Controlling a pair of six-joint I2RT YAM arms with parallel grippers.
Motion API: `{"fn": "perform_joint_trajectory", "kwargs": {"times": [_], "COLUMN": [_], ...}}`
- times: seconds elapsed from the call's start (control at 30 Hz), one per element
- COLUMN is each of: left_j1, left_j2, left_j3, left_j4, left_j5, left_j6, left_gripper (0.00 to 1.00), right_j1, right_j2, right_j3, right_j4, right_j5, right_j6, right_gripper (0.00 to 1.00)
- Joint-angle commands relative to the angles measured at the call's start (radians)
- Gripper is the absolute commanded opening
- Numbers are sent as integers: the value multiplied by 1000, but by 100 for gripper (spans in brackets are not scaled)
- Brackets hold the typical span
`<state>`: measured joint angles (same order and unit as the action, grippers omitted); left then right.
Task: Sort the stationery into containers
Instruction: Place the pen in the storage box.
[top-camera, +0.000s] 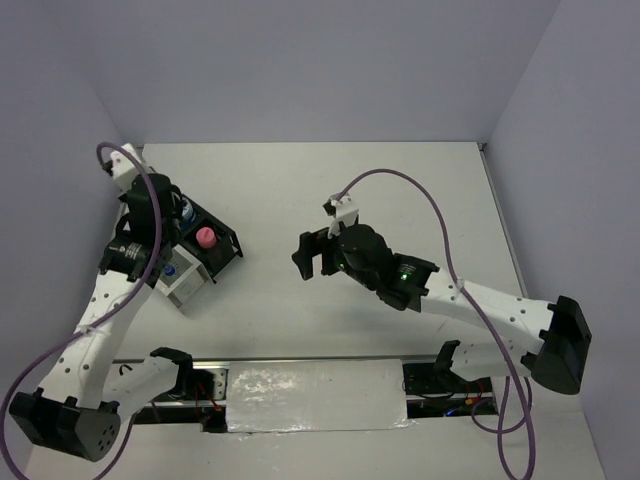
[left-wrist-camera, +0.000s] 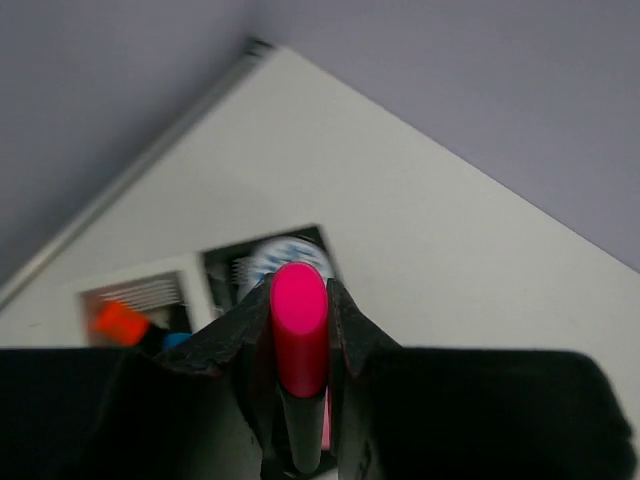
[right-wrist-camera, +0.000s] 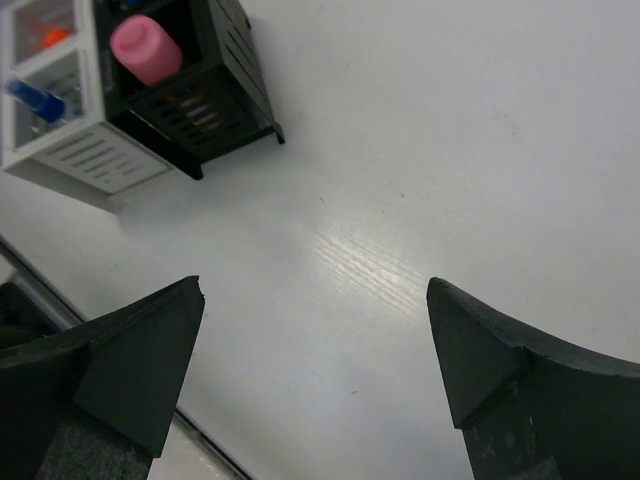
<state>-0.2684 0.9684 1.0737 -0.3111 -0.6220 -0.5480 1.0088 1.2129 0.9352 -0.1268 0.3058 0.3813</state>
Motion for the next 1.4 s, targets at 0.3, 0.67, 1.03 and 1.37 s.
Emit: {"fn": "perform_joint_trajectory", "kwargs": {"times": [0.3,0.67,1.03,1.37], "left_j1": [259,327,382,388], "left_j2": [168,188,225,244], "left_j3": [-58,-228,-267,-254], "left_j4": [69,288,371,331], "left_j5": [-516,-478,-368,-331], "left_j6": [-30,-16,-15,-36], "left_gripper": [0,5,21,72], "right_j1": [-1,-6,-7,-7], "right_j2": [-208,-316,-282,-276], "right_j3": [-151,-228,-217,-211], "right_j4": [95,102,112,112], "right_j5": [-65,-88,-117,-132], "right_j6": [-24,-32,-30,-36], "right_gripper": [100,100,100,100]}}
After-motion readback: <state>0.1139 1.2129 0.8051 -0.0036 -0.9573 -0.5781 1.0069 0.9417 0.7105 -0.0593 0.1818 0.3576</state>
